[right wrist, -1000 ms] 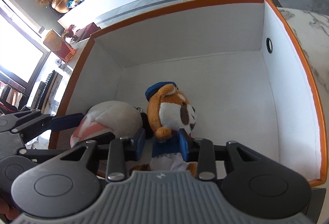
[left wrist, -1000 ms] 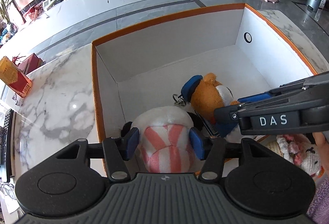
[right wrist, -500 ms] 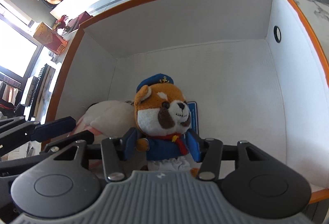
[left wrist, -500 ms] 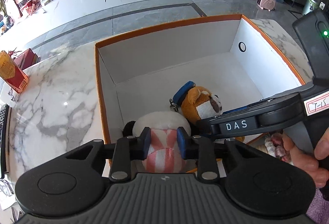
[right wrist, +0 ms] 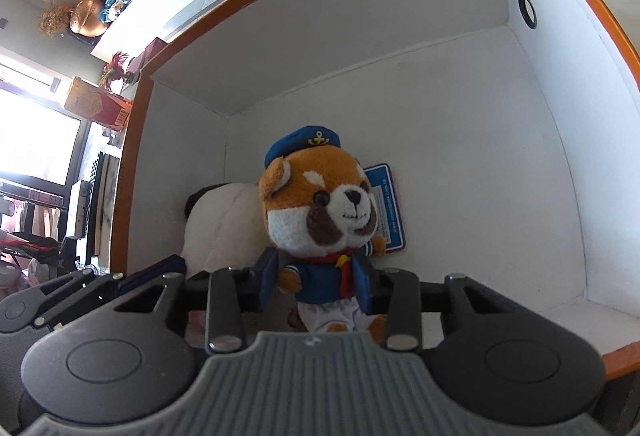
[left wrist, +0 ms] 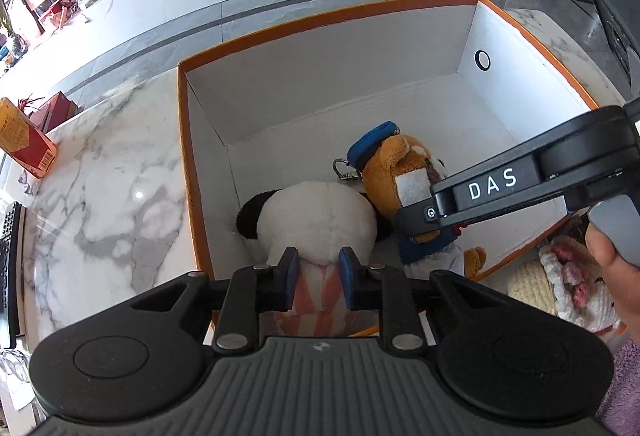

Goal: Organize objects
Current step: 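Carry both plushes into the orange box and open both tools to release them, then grasp the crocheted flower-crown bunny with the left tool while the right tool grasps the orange crocheted fruit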

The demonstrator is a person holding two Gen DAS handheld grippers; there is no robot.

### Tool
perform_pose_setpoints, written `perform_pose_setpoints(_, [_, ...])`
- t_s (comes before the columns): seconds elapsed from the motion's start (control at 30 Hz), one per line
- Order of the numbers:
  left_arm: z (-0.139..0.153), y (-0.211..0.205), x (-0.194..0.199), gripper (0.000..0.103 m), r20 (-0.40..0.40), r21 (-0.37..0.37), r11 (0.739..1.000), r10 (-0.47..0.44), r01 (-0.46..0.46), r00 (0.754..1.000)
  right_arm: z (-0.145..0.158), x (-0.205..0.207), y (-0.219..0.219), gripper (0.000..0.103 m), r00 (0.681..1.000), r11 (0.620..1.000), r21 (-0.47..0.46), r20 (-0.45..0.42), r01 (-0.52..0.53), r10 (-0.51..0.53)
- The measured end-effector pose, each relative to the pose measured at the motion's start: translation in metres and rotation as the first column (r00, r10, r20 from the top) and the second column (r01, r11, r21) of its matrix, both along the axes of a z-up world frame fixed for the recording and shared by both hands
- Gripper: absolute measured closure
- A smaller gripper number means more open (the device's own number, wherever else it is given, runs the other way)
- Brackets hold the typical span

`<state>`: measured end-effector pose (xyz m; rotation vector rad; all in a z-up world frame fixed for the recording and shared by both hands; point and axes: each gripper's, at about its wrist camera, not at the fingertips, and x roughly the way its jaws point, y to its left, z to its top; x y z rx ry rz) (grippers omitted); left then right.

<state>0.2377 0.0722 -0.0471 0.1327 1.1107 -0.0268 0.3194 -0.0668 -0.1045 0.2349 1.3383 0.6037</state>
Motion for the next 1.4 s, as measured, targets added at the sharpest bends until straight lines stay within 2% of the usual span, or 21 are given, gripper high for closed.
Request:
perform_pose_setpoints(0.2, [0.001, -0.002, 0.001, 0.077, -0.006, -0.003, 1.0, 0.009, -0.009, 1.0, 0.011, -0.01, -0.001, 0.064, 1.0, 1.0, -0.028, -0.009, 0.009, -0.009])
perform_pose_setpoints(0.33, [0.0, 0.004, 0.004, 0.077, -0.018, -0.042, 0.998, 0.043, -0.044, 0.999, 0.022, -0.018, 0.002, 0.064, 1.0, 1.0, -0.027, 0.004, -0.005, 0.005])
perform_pose_setpoints(0.5, [0.0, 0.001, 0.003, 0.078, -0.023, -0.032, 0.998, 0.05, -0.051, 0.998, 0.014, -0.022, 0.013, 0.062, 0.999, 0.997, -0.067, 0.017, -0.027, 0.028])
perform_pose_setpoints(0.63, [0.005, 0.002, -0.002, 0.072, 0.002, -0.058, 0.997, 0.056, -0.055, 0.998, 0.024, -0.03, 0.011, 0.056, 0.996, 0.997, -0.073, 0.074, -0.039, 0.045])
perform_pose_setpoints(0.73, [0.014, 0.0, -0.01, 0.068, 0.044, -0.054, 0.997, 0.064, -0.062, 0.997, 0.043, -0.04, 0.003, 0.053, 0.987, 0.997, -0.058, 0.149, -0.049, 0.057])
perform_pose_setpoints(0.93, [0.041, -0.004, -0.035, 0.063, 0.132, -0.062, 0.996, 0.07, -0.063, 0.989, 0.084, -0.061, -0.021, 0.051, 0.941, 0.997, -0.056, 0.333, -0.05, 0.066])
perform_pose_setpoints(1.07, [0.057, -0.009, -0.058, 0.062, 0.185, -0.078, 0.995, 0.076, -0.062, 0.98, 0.107, -0.087, -0.042, 0.051, 0.904, 0.999, -0.034, 0.424, -0.041, 0.051])
perform_pose_setpoints(1.2, [0.066, -0.018, -0.081, 0.061, 0.217, -0.107, 0.993, 0.071, -0.048, 0.974, 0.113, -0.114, -0.068, 0.05, 0.87, 0.999, -0.027, 0.492, -0.023, 0.033])
perform_pose_setpoints(1.33, [0.068, -0.029, -0.1, 0.061, 0.233, -0.135, 0.99, 0.058, -0.027, 0.971, 0.113, -0.14, -0.083, 0.05, 0.836, 0.998, -0.061, 0.548, -0.002, 0.035])
perform_pose_setpoints(1.4, [0.068, -0.037, -0.109, 0.061, 0.237, -0.149, 0.989, 0.051, -0.016, 0.97, 0.11, -0.152, -0.092, 0.045, 0.821, 0.997, -0.071, 0.57, 0.007, 0.035])
